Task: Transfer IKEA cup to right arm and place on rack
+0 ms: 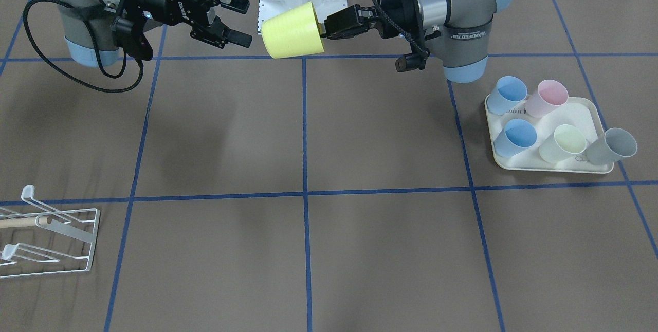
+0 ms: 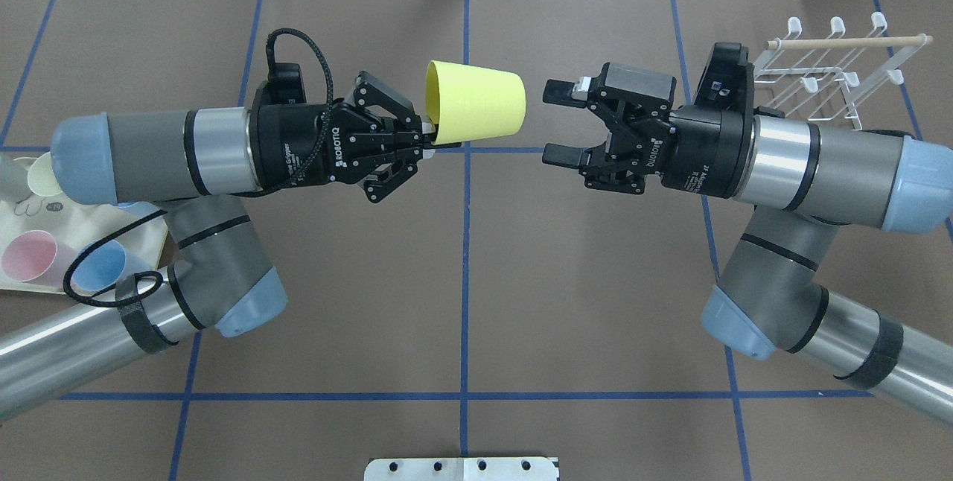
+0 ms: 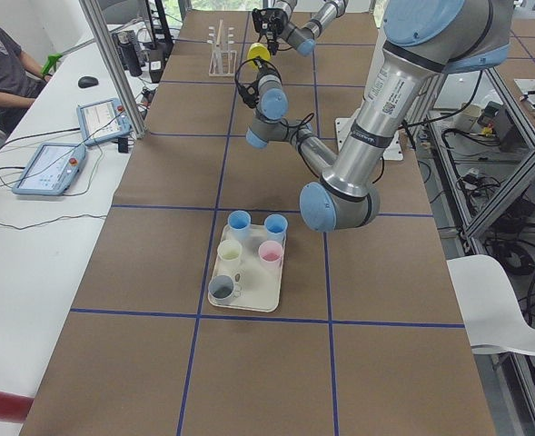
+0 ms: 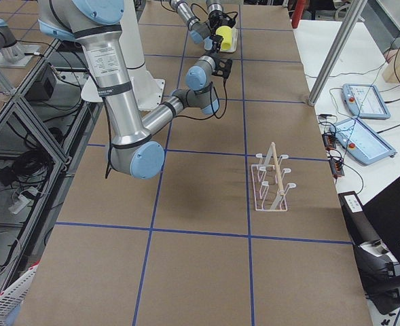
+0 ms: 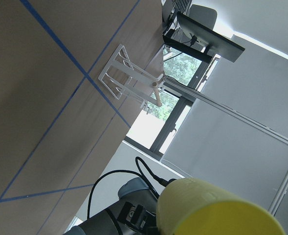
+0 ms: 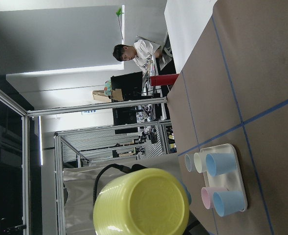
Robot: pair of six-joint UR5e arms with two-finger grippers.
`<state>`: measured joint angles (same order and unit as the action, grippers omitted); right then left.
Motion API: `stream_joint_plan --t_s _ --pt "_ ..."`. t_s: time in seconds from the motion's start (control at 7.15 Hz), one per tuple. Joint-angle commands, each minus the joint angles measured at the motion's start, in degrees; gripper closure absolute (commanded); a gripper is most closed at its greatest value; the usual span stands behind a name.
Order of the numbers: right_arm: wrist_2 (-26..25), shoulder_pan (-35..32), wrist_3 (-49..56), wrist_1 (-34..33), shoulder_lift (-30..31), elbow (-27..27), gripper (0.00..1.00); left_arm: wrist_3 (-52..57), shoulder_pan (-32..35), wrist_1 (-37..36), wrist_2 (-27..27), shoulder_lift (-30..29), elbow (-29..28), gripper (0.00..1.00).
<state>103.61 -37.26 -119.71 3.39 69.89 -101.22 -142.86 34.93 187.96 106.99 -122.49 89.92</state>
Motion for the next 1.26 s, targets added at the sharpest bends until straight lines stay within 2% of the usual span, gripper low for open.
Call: stream_joint_plan --t_s 0.0,0.56,0.7,0.84,1.12 --pt "-0.77 1.30 -0.09 0.04 -0.71 -0.20 0.01 -0.05 -2.85 1.97 -3.37 -0.03 0.00 1.00" --pt "-2.19 2.89 0.00 0.12 -2.38 -0.12 0.04 -0.05 -3.73 3.98 -3.46 -0.03 -0.18 0.98" --pt "-2.10 2.89 0.09 0.12 -2.30 -0.03 0.18 -0.05 -3.90 3.99 -3.46 -0.03 -0.09 0.89" --pt "-2.01 2.89 0.17 0.12 -2.30 -0.03 0.36 -0.05 -3.90 3.99 -3.55 -0.12 -0.09 0.73" --pt "-2.01 2.89 0.44 0.12 -2.30 -0.11 0.76 -0.05 -5.39 4.17 -6.27 -0.12 0.26 0.00"
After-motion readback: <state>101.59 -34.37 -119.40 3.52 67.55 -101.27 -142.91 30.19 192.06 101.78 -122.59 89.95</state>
